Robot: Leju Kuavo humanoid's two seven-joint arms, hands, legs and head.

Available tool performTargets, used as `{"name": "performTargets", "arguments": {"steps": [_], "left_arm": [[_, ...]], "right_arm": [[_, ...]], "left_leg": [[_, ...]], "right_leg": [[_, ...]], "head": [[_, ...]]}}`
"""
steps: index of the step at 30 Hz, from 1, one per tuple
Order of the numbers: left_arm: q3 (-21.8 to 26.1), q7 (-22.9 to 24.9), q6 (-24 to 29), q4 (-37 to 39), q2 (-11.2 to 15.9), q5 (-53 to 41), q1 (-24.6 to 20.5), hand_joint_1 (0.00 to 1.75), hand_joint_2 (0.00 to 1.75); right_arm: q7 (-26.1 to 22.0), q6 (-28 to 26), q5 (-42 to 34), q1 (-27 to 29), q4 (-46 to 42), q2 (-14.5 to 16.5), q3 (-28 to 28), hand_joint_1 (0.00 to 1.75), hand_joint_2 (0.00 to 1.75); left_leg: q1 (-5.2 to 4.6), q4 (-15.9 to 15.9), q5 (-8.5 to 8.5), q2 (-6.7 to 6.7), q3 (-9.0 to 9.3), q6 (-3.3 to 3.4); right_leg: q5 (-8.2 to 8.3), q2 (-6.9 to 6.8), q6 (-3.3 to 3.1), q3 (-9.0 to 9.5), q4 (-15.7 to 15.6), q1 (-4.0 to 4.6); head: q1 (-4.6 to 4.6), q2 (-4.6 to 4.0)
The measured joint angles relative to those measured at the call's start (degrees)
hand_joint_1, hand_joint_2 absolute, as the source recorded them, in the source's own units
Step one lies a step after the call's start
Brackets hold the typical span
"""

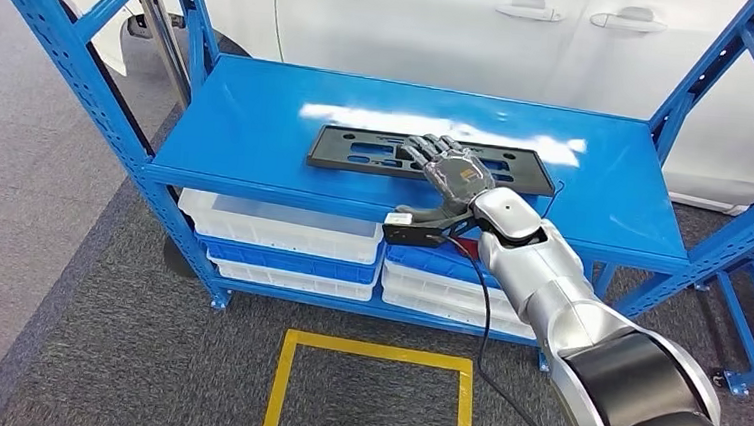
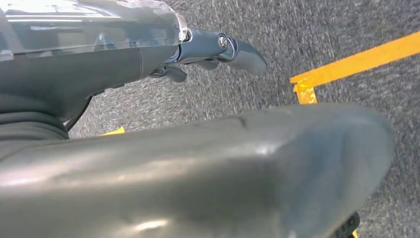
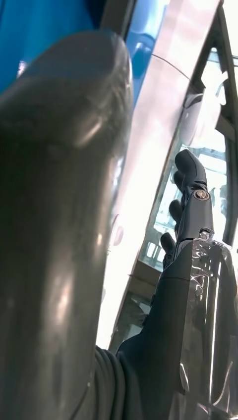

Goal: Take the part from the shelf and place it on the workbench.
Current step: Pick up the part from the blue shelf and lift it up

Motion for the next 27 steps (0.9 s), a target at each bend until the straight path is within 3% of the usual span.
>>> {"name": "performTargets", "arguments": {"steps": [1,2,4,6,11,13,15,16,17,18,20,22,25,27], "left_arm": [[0.0,0.0,0.0,0.0,0.0,0.0,0.1,0.00,0.00],[0.0,0.0,0.0,0.0,0.0,0.0,0.1,0.00,0.00],[0.0,0.0,0.0,0.0,0.0,0.0,0.2,0.00,0.00],[0.0,0.0,0.0,0.0,-0.1,0.0,0.1,0.00,0.00],[0.0,0.1,0.0,0.0,-0.1,0.0,0.0,0.00,0.00],[0.0,0.1,0.0,0.0,-0.1,0.0,0.0,0.00,0.00],[0.0,0.1,0.0,0.0,-0.1,0.0,0.0,0.00,0.00],[0.0,0.1,0.0,0.0,-0.1,-0.1,0.1,0.00,0.00],[0.0,0.0,0.0,0.0,-0.1,-0.1,0.1,0.00,0.00],[0.0,-0.1,0.0,0.0,-0.1,-0.1,0.2,0.00,0.00],[0.0,-0.7,-0.2,0.0,0.0,-0.1,0.1,0.00,0.00],[0.0,-1.3,-0.4,0.0,0.0,-0.1,0.1,0.00,0.00],[0.0,-1.4,-0.3,0.0,0.0,-0.1,0.1,0.00,0.00],[0.0,-1.5,-0.3,0.0,-0.1,-0.1,0.1,0.00,0.00]], "right_arm": [[0.0,0.0,0.0,0.2,0.1,0.0,0.1,0.00,0.00],[0.0,0.0,0.0,0.3,0.1,0.0,0.1,0.00,0.00],[0.0,0.0,0.0,0.3,0.1,0.0,0.2,0.00,0.00],[0.0,0.0,-0.1,0.1,0.2,0.0,0.2,0.00,0.00],[0.2,-0.1,-0.2,0.1,0.1,-0.1,0.2,0.00,0.00],[0.2,-0.1,-0.2,0.0,0.1,0.0,0.3,0.00,0.00],[0.2,-0.1,-0.2,0.1,0.1,0.0,0.4,0.00,0.00],[0.2,-0.1,-0.2,0.2,0.2,0.0,0.4,0.00,0.00],[0.2,-0.1,-0.2,0.2,0.2,0.0,0.5,0.00,0.44],[0.2,-0.1,-0.2,0.3,0.2,0.0,0.5,0.00,0.87],[0.2,-0.1,-0.2,0.2,0.2,0.0,0.6,0.00,1.75],[0.2,-0.1,-0.3,0.2,0.2,0.0,0.6,0.00,1.75],[0.4,-0.1,-0.3,0.3,0.1,0.0,0.6,0.00,1.75],[1.0,-0.1,0.0,0.2,0.1,0.0,0.7,0.00,1.75]], "left_leg": [[0.01,0.1,-0.27,-0.04,0.28,-0.03],[0.03,0.2,-0.60,-0.09,0.66,-0.14],[0.06,0.5,-1.48,-0.19,1.53,-0.51],[-0.12,0.8,-2.28,-0.23,1.86,-1.06],[-0.08,1.8,-3.63,-0.03,1.79,-2.60],[0.03,7.2,-6.12,0.10,-0.72,-3.02],[0.07,15.1,-8.74,0.10,-5.26,-3.18],[0.08,17.3,-8.86,0.10,-6.89,-3.14],[0.06,17.3,-7.88,0.09,-7.49,-2.98],[0.01,15.1,-5.85,0.09,-6.94,-2.68],[-0.34,7.2,-1.25,0.08,-3.88,-1.69],[-0.75,2.1,0.54,0.07,-1.69,-0.98],[-0.70,0.8,0.47,0.08,-1.12,-0.59],[-0.35,0.2,0.69,0.12,-0.72,-0.13]], "right_leg": [[0.55,-0.01,0.14,-1.31,1.3,-0.14],[2.35,-0.03,0.21,-1.45,0.1,-0.28],[7.75,-0.15,0.20,0.86,-7.1,-0.52],[10.45,-0.24,-0.17,3.16,-13.2,-0.40],[9.68,-0.14,-2.12,4.33,-15.1,-0.18],[9.36,-0.13,-2.79,5.07,-15.4,-0.22],[8.98,-0.13,-3.13,5.48,-15.4,-0.01],[8.81,-0.12,-3.20,5.68,-15.3,0.11],[8.63,-0.08,-3.21,5.92,-15.3,0.24],[8.44,-0.03,-3.21,6.22,-15.3,0.37],[8.03,0.06,-3.06,6.81,-15.3,0.62],[7.74,0.08,-2.66,6.92,-15.2,0.76],[7.49,0.06,-1.75,6.86,-15.2,0.68],[5.92,0.04,-1.22,6.04,-13.0,0.66]], "head": [[0.00,0.00],[0.00,0.00],[0.00,0.00],[-0.01,0.00],[-0.02,0.00],[-0.02,0.00],[-0.02,0.00],[-0.02,0.00],[-0.02,0.00],[-0.02,0.00],[-0.02,0.00],[-0.02,0.00],[-0.02,0.00],[-0.01,0.00]]}}
